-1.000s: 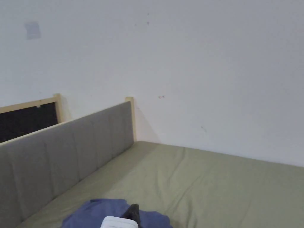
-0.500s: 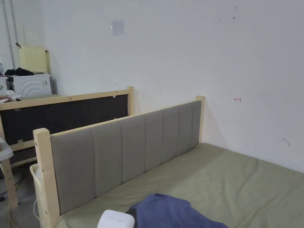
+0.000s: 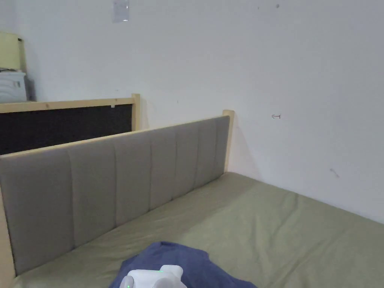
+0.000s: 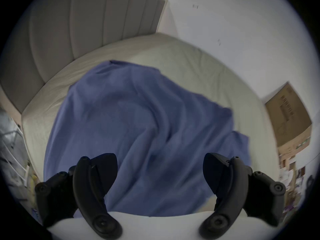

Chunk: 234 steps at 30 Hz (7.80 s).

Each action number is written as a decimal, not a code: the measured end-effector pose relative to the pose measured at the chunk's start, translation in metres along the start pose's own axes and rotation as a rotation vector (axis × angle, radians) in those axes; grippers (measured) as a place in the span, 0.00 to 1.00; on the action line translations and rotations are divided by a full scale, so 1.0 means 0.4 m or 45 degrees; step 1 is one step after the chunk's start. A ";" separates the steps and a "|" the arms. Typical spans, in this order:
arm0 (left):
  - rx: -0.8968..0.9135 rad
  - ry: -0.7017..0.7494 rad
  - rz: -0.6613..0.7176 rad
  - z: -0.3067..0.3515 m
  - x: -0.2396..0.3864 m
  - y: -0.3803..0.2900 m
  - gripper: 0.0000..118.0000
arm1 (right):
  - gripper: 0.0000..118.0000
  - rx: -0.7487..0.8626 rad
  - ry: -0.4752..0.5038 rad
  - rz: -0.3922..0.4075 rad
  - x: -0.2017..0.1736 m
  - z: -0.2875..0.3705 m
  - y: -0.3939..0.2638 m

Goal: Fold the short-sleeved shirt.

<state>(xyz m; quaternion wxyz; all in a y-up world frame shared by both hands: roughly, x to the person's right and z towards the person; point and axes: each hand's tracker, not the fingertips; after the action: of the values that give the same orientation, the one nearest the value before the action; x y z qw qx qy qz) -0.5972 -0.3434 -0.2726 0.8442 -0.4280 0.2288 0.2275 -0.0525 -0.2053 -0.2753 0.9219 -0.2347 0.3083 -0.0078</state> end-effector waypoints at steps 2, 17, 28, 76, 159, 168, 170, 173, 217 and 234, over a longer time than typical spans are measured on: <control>-0.013 0.077 -0.109 -0.072 0.024 -0.004 0.89 | 0.00 -0.036 -0.008 0.002 0.003 -0.007 -0.006; 0.029 0.134 -0.183 -0.094 0.043 -0.069 0.85 | 0.00 -0.127 -0.003 -0.018 0.024 -0.020 -0.033; 0.453 0.062 -0.220 0.288 0.003 -0.026 0.04 | 0.00 -0.003 -0.025 -0.040 0.073 0.086 0.001; 0.326 -0.892 -0.257 0.427 0.762 -0.353 0.97 | 0.00 0.132 -0.386 -0.284 0.381 0.327 -0.123; 0.562 -0.474 -0.279 0.522 0.434 -0.382 0.01 | 0.05 -0.408 -0.168 -0.364 0.569 -0.084 0.098; 0.752 -0.525 -0.302 0.698 0.425 -0.271 0.01 | 0.05 -0.048 -0.174 -0.333 0.538 0.280 0.303; 0.795 -0.551 -0.318 0.744 0.433 -0.230 0.01 | 0.05 0.020 -0.158 -0.334 0.532 0.331 0.349; 0.845 -0.580 -0.374 0.810 0.456 -0.173 0.01 | 0.05 0.080 -0.127 -0.317 0.510 0.390 0.413; 1.028 -0.264 -0.360 0.640 0.751 0.442 0.01 | 0.05 0.230 -0.379 -0.041 0.549 -0.101 0.856; 0.559 -0.436 -0.358 0.423 0.480 -0.272 0.01 | 0.05 -0.166 -0.265 -0.299 0.584 0.072 0.015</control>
<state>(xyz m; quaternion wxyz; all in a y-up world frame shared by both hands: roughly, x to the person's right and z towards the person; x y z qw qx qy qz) -0.3495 -0.2251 -0.2273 0.9660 -0.2182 0.0653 0.1223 0.1525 -0.2246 -0.3896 0.9243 -0.3281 0.1816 -0.0712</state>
